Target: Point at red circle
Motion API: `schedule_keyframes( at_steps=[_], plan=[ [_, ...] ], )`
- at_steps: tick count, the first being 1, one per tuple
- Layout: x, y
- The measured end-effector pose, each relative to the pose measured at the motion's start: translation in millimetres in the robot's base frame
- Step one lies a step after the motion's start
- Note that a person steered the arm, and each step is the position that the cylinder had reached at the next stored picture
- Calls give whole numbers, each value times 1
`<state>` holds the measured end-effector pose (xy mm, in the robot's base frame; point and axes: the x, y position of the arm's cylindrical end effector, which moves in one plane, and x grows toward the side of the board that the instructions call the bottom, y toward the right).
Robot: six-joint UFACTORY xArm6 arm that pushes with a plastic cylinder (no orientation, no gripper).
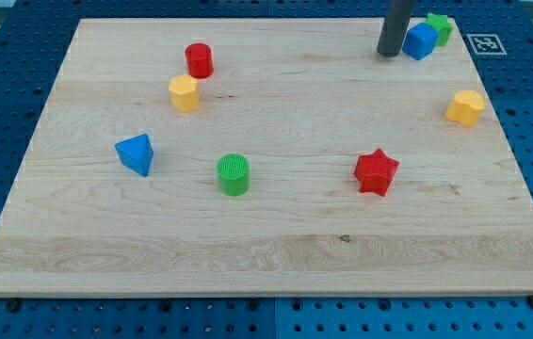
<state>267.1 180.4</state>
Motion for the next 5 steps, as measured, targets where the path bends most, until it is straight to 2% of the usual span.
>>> schedule_keyframes(
  at_steps=[2,3,5],
  plan=[
    [0,50],
    [1,51],
    [36,-43]
  ],
)
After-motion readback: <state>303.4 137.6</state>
